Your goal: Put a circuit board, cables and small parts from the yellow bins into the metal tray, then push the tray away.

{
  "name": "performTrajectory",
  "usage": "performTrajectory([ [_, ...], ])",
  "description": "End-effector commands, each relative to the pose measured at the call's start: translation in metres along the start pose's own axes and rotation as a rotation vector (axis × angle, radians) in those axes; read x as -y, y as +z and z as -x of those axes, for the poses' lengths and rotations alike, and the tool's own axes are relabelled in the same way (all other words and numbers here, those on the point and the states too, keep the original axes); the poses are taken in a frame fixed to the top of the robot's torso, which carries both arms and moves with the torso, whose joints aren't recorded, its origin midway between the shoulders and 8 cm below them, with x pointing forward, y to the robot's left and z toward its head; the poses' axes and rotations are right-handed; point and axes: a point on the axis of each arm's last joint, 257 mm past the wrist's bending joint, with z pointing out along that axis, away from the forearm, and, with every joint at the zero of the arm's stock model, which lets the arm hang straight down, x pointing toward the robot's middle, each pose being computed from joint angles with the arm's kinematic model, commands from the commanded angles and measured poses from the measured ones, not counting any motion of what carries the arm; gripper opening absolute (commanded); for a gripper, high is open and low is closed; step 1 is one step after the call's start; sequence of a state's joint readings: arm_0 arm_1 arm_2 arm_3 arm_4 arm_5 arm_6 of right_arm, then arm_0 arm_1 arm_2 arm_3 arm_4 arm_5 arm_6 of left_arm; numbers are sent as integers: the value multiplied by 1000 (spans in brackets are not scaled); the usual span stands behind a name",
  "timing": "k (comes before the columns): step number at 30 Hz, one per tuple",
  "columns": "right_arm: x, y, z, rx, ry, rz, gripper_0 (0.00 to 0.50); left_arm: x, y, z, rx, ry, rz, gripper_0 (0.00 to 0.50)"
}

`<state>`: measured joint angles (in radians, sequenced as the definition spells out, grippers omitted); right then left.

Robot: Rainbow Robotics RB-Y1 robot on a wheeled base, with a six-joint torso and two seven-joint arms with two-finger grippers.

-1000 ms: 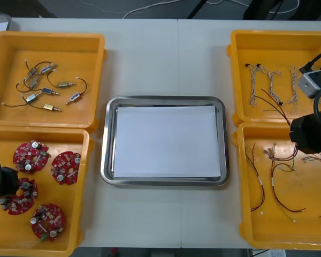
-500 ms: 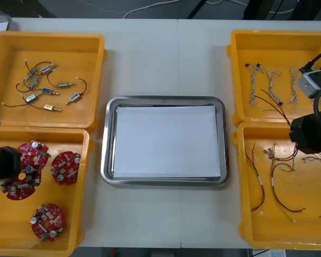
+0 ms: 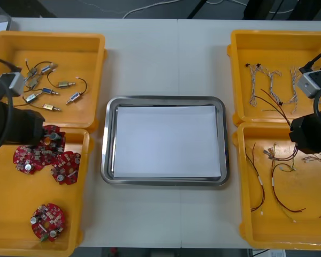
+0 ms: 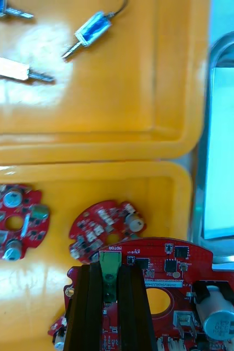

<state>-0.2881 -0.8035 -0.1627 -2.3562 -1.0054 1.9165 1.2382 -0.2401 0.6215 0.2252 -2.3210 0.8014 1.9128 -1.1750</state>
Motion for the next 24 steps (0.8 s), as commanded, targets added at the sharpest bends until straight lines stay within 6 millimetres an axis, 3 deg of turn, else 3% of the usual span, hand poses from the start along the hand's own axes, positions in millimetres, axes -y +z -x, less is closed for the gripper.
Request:
performTrajectory([
  [1, -9, -5, 9, 31, -19, 0, 0, 30, -11, 21, 38, -76, 15, 0],
  [24, -9, -5, 9, 31, -19, 0, 0, 127, 3, 22, -49, -202, 43, 0],
])
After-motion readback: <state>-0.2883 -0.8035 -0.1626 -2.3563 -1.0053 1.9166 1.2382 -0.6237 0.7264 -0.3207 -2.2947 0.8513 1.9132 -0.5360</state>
